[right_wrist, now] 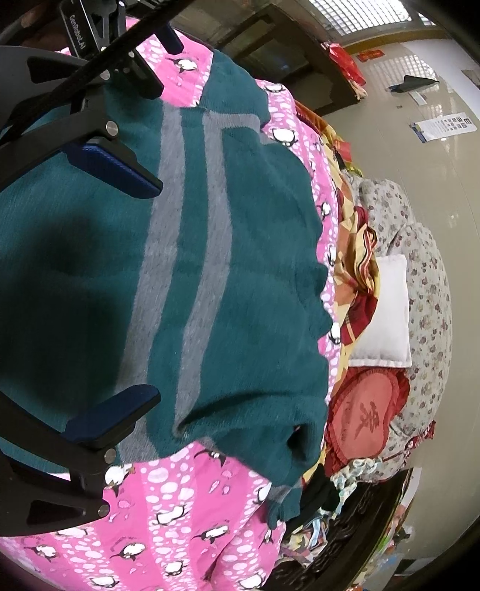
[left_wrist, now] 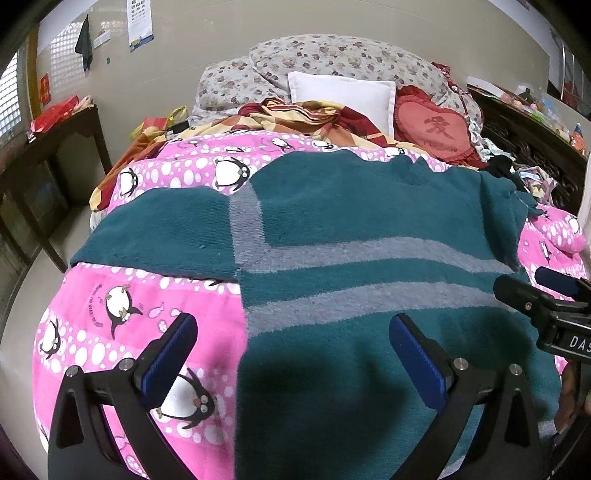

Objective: Fold small clothes

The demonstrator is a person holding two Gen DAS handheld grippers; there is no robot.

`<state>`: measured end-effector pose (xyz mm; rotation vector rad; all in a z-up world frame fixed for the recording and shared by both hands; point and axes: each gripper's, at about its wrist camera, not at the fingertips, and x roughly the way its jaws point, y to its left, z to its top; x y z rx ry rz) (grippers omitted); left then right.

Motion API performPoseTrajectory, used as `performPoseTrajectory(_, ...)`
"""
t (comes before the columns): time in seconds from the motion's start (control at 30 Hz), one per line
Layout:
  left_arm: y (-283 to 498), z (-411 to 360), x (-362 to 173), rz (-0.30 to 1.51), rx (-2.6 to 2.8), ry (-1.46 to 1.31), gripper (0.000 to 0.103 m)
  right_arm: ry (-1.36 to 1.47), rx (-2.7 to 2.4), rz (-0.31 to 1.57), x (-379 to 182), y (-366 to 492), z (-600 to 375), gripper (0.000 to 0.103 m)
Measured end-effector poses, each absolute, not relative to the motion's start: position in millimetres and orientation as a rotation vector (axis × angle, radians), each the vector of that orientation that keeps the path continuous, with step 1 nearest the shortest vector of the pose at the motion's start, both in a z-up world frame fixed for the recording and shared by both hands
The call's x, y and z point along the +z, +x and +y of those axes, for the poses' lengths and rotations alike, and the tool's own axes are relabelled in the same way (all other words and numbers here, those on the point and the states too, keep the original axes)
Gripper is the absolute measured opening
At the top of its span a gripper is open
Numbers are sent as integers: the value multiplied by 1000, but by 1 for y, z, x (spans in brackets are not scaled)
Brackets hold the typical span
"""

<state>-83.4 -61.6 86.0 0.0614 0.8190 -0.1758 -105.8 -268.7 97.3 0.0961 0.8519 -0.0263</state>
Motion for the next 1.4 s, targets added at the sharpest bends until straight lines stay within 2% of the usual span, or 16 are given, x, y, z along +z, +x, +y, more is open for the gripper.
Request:
performPoseTrajectory(0.47,-42,26,88,856,-58,-55,103,50,68,884,87,-67,-213,103)
performPoseTrajectory(1.07,13,212,73,909,157,-390,103,-70,287,893,74,-18,-104,103)
performPoseTrajectory(1.4,46,289,18,1026,144,-769,103,-128,359,918,59,-6,-66,103)
